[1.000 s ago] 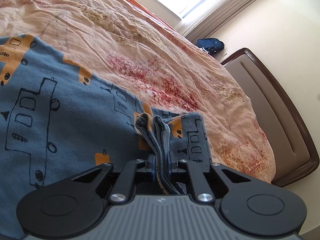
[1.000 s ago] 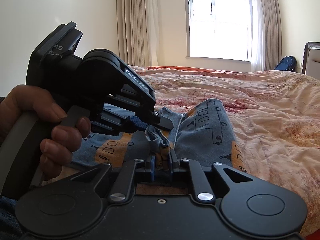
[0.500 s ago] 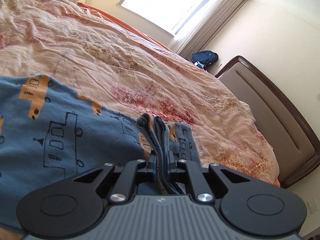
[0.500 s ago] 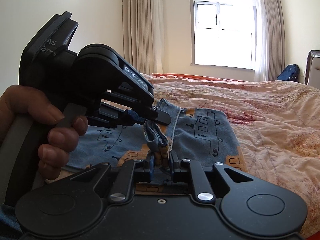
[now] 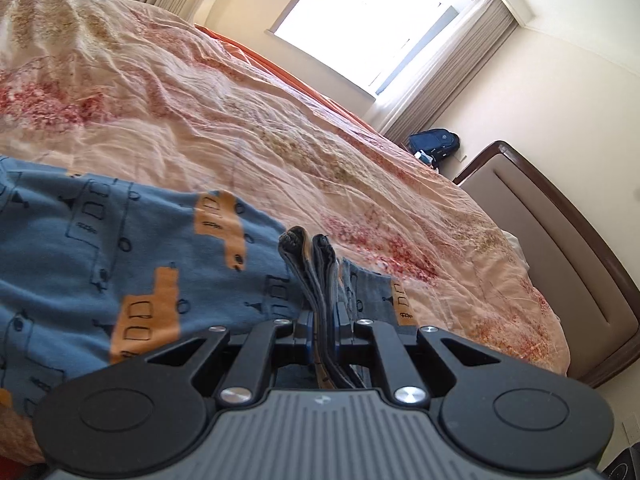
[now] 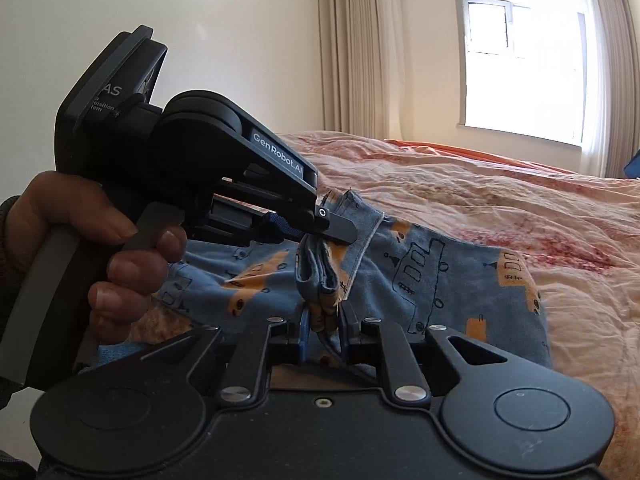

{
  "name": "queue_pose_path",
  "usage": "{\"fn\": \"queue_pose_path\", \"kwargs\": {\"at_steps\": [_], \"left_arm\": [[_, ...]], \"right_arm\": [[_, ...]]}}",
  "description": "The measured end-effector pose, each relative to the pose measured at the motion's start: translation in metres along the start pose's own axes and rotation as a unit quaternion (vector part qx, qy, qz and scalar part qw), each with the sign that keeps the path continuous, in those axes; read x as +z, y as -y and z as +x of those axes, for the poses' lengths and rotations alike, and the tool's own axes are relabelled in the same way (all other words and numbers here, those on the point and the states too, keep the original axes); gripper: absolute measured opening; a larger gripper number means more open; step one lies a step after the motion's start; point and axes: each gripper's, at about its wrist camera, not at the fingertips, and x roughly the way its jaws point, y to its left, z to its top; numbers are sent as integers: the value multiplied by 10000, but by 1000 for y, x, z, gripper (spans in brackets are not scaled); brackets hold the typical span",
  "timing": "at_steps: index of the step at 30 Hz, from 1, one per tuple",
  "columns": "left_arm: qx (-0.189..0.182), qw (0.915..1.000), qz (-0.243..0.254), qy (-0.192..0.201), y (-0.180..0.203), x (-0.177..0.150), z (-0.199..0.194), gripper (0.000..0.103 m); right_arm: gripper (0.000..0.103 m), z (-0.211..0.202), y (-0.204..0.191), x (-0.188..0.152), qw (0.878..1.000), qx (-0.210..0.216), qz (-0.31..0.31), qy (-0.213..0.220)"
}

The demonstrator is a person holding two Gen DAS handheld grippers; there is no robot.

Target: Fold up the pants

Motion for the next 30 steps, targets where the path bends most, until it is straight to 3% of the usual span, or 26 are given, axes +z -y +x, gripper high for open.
{"fn": "queue_pose_path", "kwargs": {"at_steps": [7, 10, 13, 15, 16, 18, 20, 25, 28, 30], "left_arm": [[191, 9997, -105, -104, -37, -2, 4, 9], [225, 9995, -117, -180, -45, -5, 8, 13], [266, 9996, -99, -82, -48, -5, 3, 31], [337, 9994, -13, 80, -50, -4, -3, 46], [382, 9991, 65, 160, -49, -3, -5, 51], [578, 9973, 271, 374, -49, -1, -11, 78], [758, 9945, 457, 560, -46, 0, -15, 90], [788, 9885, 1084, 697, -29, 9, -14, 96], [764, 9854, 1374, 648, -19, 14, -6, 94], [741, 9837, 1549, 535, -12, 15, 3, 80]], "right_arm": [[16, 35, -17, -2, 9988, 212, 53, -439], [22, 42, -17, -3, 9981, 231, 78, -571], [44, 42, -16, -3, 9982, 261, 42, -536], [75, 37, -14, -2, 9986, 277, 22, -454], [83, 35, -14, -2, 9988, 258, 10, -413], [96, 31, -15, -3, 9993, 181, -25, -337], [99, 31, -15, -3, 9995, 144, -13, -278], [97, 31, -17, -4, 10000, -10, -19, -39], [77, 34, -19, -4, 9999, 81, -26, -69], [55, 38, -22, -6, 9998, 117, -80, -139]]}}
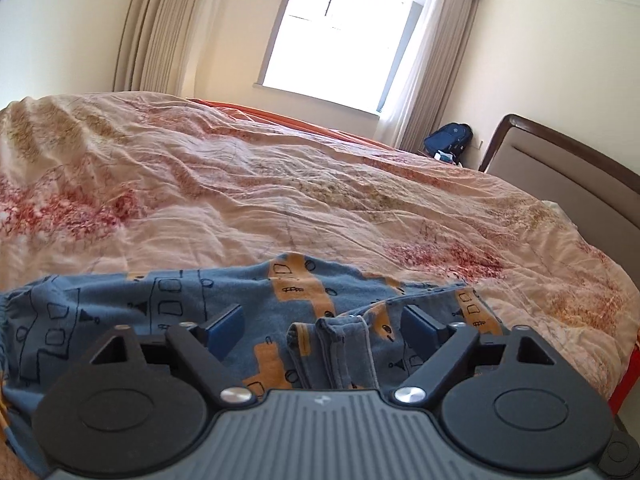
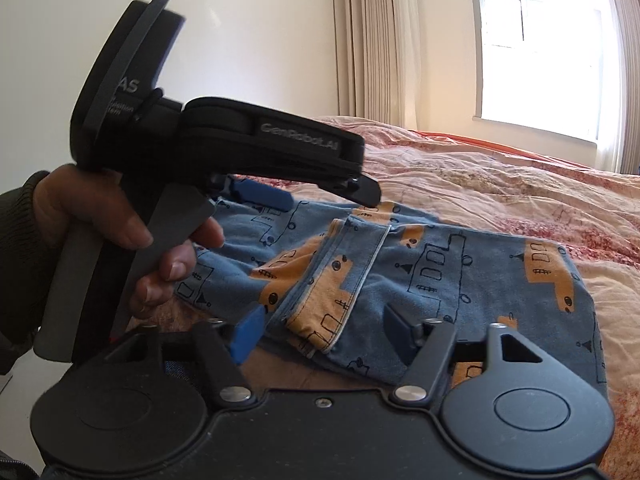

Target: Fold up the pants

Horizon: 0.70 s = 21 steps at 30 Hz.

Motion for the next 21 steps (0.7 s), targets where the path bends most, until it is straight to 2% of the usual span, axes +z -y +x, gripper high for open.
{"fn": "queue_pose_path", "kwargs": {"at_steps": [2, 5, 7, 9, 11, 14, 17, 21], "left_arm": [[15, 9999, 152, -54, 5, 0, 7, 71], [-25, 9993, 336, -156, 11, 0, 14, 54], [-43, 9990, 374, -235, 13, 0, 19, 50], [-48, 9988, 391, -287, 14, 0, 23, 39], [21, 9987, 397, -329, 15, 0, 26, 34], [204, 9982, 379, -426, 13, 3, 30, 12], [178, 9984, 197, -492, 9, 7, 27, 9], [199, 9990, 106, -395, 8, 9, 18, 7]], "right_arm": [[44, 2, 0, -1, 10000, 45, 21, -63], [36, 5, 0, -3, 9998, 141, 59, -105], [28, 6, -1, -4, 9996, 223, 97, -122], [18, 7, -1, -4, 9994, 291, 101, -148], [14, 8, -2, -4, 9993, 336, 105, -147], [10, 7, -1, -3, 9991, 380, 120, -128], [9, 6, 0, -1, 9989, 432, 147, -82], [8, 0, 1, 1, 9985, 535, 131, 34]]}}
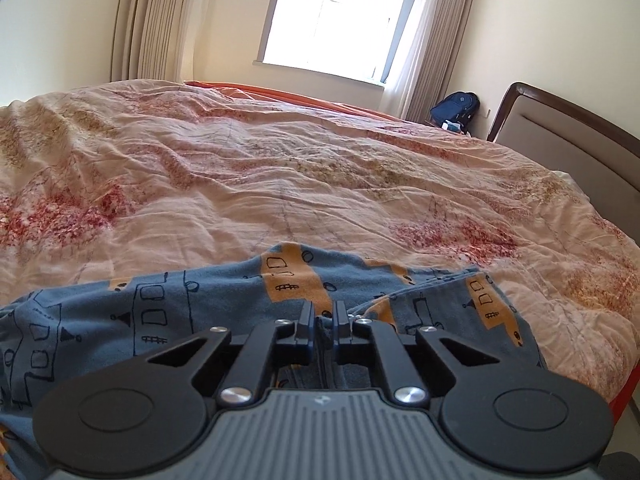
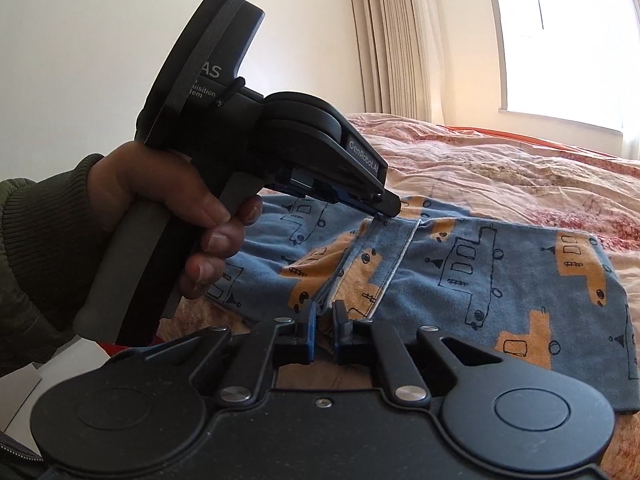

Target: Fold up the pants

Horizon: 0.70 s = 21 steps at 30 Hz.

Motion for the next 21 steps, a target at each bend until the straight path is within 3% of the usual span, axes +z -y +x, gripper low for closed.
{"fn": "queue_pose_path", "kwargs": {"at_steps": [13, 14, 16, 17, 18, 20, 21], "left_arm": [[244, 9997, -19, -71, -7, -11, 8, 9], [275, 9996, 9, -56, -6, -11, 8, 12], [356, 9994, -15, -33, -6, -11, 5, 23], [396, 9992, -60, -33, -6, -10, 4, 36], [409, 9991, -104, -15, -7, -10, 2, 45], [465, 9988, -132, 34, -8, -10, -1, 49], [501, 9986, -131, 53, -7, -11, -3, 58]], "right_arm": [[11, 8, 9, -8, 9993, 232, 193, -201], [16, 7, 10, -7, 9993, 242, 212, -179], [36, 3, 9, -5, 9996, 184, 178, -95], [57, 0, 10, -4, 9999, 104, 131, -30], [68, -5, 12, -6, 9999, 8, 96, 57], [73, -14, 21, -7, 9995, -226, 89, 185], [79, -19, 29, -8, 9986, -446, 91, 252]]}}
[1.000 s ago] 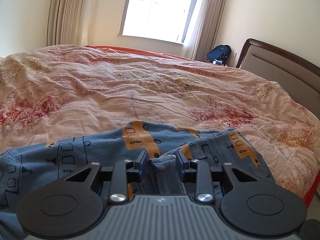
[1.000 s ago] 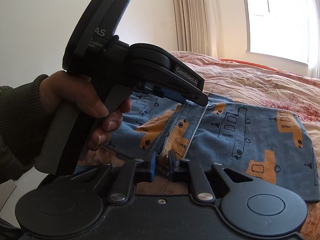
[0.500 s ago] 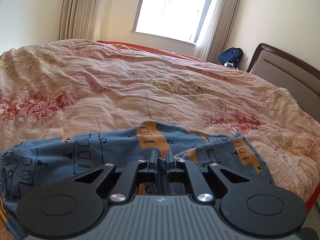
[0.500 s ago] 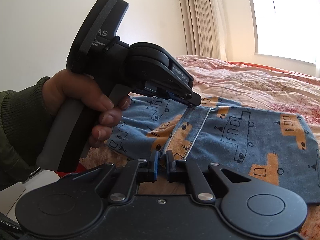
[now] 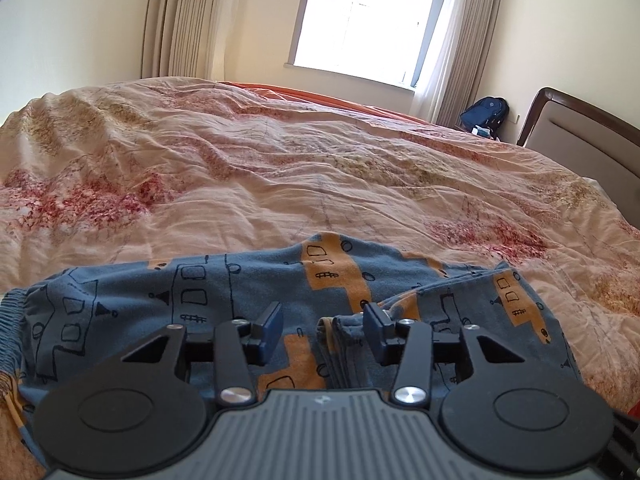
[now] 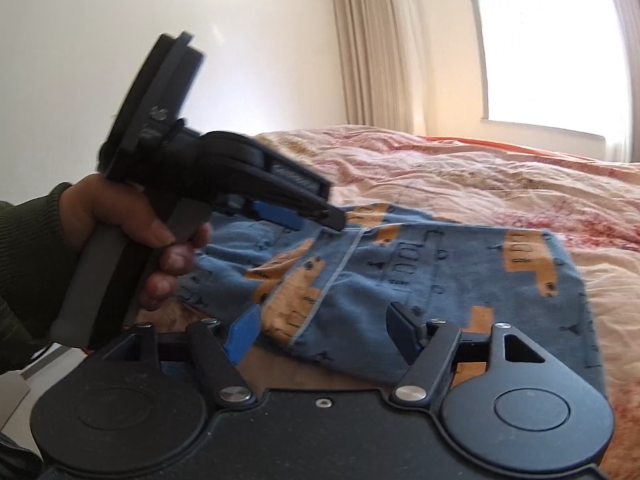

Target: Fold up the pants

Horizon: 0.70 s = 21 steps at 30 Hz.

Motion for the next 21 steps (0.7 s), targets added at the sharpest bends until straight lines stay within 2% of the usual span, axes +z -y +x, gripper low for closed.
{"fn": "queue_pose_path", "kwargs": {"at_steps": [1, 2, 3, 4, 6, 9, 16, 21], "left_arm": [[59, 10000, -12, 36, 1, -2, -2, 64], [109, 9999, -21, 87, 2, -4, -4, 74], [151, 9998, -16, 131, 4, -7, -6, 80], [184, 9997, 1, 140, 6, -10, -7, 81], [257, 9996, 67, 76, 9, -18, -6, 82], [379, 9992, 135, 25, 12, -31, -2, 83], [435, 9990, -34, 22, 7, -33, -1, 86], [475, 9988, -97, 25, 5, -31, 0, 86]], "right_arm": [[83, -4, 7, 0, 9998, -211, -4, 68], [91, -8, 16, -1, 9987, -483, -7, 149], [97, -10, 25, -1, 9971, -737, -6, 211], [98, -11, 33, -1, 9950, -968, -15, 241], [101, -6, 52, 2, 9894, -1427, -124, 226], [102, 12, 82, 7, 9827, -1801, -397, 162], [102, 65, 137, 22, 9714, -2301, -578, -51], [102, 60, 155, 19, 9672, -2516, -348, -44]]}}
